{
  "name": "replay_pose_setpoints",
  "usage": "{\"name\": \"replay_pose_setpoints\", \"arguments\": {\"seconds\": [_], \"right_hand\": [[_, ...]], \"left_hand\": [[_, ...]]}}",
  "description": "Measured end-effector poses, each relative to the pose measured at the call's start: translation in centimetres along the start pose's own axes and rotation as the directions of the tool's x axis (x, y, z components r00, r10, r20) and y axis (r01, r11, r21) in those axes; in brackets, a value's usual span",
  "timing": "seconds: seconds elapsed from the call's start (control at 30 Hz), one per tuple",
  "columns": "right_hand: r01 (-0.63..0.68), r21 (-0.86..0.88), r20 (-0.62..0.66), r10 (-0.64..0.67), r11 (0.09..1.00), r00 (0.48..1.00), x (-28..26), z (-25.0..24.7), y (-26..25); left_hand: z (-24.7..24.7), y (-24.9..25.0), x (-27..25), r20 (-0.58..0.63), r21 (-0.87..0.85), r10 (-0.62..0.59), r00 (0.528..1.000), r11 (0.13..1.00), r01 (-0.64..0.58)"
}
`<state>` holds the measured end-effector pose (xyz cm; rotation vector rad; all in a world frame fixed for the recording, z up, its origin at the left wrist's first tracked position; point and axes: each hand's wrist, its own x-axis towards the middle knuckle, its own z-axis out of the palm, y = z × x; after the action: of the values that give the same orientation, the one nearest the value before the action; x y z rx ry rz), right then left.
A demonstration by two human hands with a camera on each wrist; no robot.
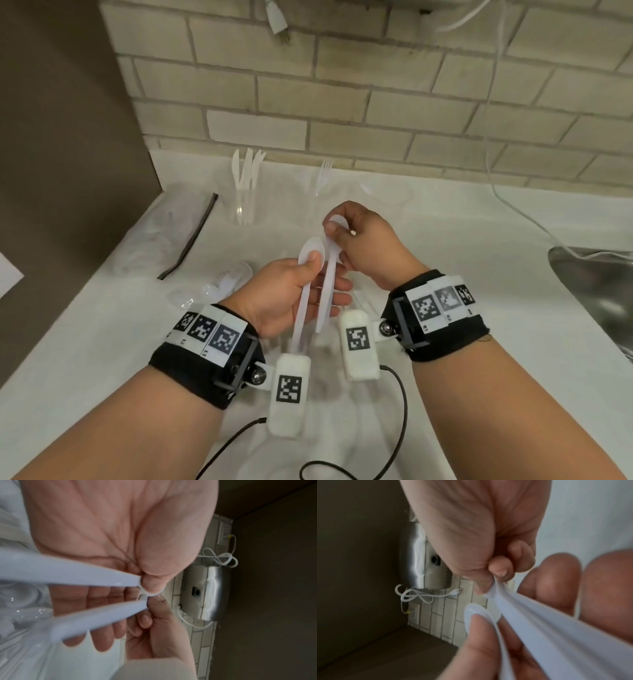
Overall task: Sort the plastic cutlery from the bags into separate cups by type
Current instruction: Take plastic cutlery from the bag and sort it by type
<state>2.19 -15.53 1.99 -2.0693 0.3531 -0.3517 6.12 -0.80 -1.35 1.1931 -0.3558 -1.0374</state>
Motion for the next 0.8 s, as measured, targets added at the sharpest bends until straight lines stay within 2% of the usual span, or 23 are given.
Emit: {"name": "replay_pose_setpoints", "arguments": {"seconds": [0.07,0.13,0.23,0.33,0.5,0.7,0.8], "right_hand": [[0.005,-0.063,-0.054,-0.008,0.998,0.999,0.1,0.1,0.3],[0.005,-0.059,-0.057,-0.008,0.998,0.998,-0.1,0.3,0.2],[-0.006,0.001,0.011,0.006,1.0,1.0,-0.6,0.7,-0.3],[-0.015,0.032,0.083,0.012,0.999,0.996,-1.0,0.7,-0.6],[0.067,-0.073,0.151,-0.055,0.995,0.987,-1.3,0.0,-0.1],[0.134,-0.197,0.047,-0.128,0.971,0.991,0.1,-1.1,1.5],[0.168,-0.26,-0.14,-0.209,0.951,0.968,2.0,-4.0,1.6]], "left_hand": [[0.2,-0.1,0.2,-0.007,0.051,0.003,1.0,0.999,-0.003],[0.3,0.0,0.3,-0.005,0.108,0.0,1.0,0.994,0.0],[0.7,0.0,0.4,-0.037,0.173,0.025,0.999,0.985,-0.019],[1.2,0.1,0.6,-0.12,0.254,0.06,0.991,0.967,-0.028],[1.2,-0.3,1.2,-0.113,0.374,0.127,0.985,0.924,-0.076],[1.2,-0.5,1.5,-0.085,0.453,0.133,0.987,0.888,-0.081],[-0.2,0.1,1.3,-0.184,0.526,0.196,0.963,0.847,-0.072]]}}
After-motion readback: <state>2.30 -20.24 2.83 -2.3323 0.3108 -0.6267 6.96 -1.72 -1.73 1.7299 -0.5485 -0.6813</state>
